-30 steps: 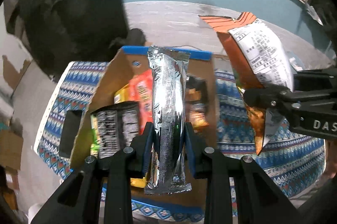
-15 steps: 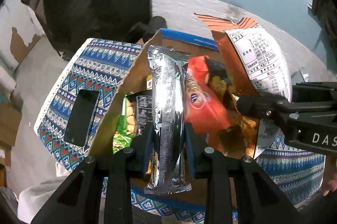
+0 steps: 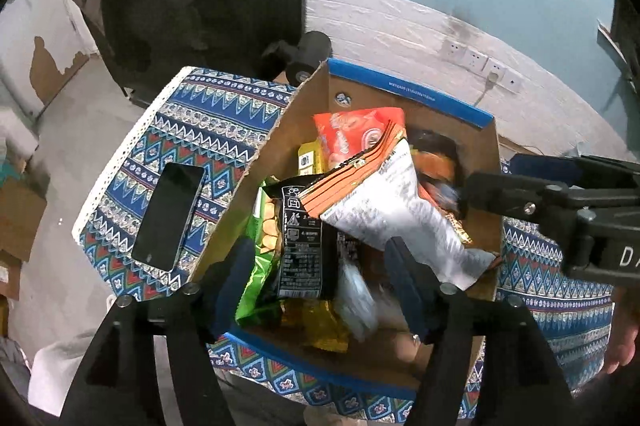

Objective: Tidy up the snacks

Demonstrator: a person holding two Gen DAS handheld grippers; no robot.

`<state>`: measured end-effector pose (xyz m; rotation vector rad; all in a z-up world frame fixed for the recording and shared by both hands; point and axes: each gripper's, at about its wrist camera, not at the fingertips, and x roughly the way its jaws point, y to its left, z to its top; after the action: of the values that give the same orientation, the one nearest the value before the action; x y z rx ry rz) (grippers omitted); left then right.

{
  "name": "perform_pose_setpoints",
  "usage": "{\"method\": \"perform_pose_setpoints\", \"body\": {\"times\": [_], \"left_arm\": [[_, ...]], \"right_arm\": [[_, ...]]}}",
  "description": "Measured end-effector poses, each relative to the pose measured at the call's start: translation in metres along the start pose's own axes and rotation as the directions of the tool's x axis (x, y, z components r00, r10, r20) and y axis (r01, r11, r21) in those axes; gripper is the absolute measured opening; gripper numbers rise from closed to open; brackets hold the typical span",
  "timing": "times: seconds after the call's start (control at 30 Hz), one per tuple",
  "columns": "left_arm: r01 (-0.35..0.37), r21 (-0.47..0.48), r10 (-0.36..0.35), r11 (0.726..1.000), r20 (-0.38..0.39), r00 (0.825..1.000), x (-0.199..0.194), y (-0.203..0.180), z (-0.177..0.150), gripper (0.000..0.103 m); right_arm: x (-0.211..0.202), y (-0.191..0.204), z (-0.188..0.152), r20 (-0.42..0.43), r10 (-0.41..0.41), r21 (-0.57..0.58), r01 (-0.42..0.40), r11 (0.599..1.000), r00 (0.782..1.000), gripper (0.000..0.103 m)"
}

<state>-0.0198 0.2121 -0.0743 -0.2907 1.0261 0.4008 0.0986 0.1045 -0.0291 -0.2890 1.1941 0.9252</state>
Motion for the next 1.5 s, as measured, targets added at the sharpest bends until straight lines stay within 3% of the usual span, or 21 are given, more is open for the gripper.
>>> {"method": "perform_pose_setpoints", "body": {"times": [0.23, 0.5, 0.6, 1.5], "left_arm": [[-0.022, 0.011, 0.021, 1.000, 0.026, 0.999, -0.017, -0.003, 0.000, 0.079], [-0.034, 0.049, 0.032, 0.998, 0.048, 0.998, -0.033, -0.013, -0.003, 0.081], [-0.039, 0.060, 0.035, 0.997, 0.056, 0.998, -0.039, -0.016, -0.005, 0.087], [-0.039, 0.114, 0.028, 0.993, 0.096, 0.995, -0.074, -0.038, -0.014, 0.091]], "right_arm": [[-0.018, -0.004, -0.005, 0.033, -0.040, -0.010, 0.041, 0.999, 0.999, 0.078], [-0.035, -0.005, -0.016, 0.060, -0.057, -0.029, 0.059, 0.998, 0.997, 0.079], [-0.041, -0.005, -0.021, 0.070, -0.065, -0.035, 0.068, 0.997, 0.995, 0.079], [-0.072, -0.015, -0.050, 0.108, -0.060, -0.035, 0.064, 0.997, 0.992, 0.081]]}}
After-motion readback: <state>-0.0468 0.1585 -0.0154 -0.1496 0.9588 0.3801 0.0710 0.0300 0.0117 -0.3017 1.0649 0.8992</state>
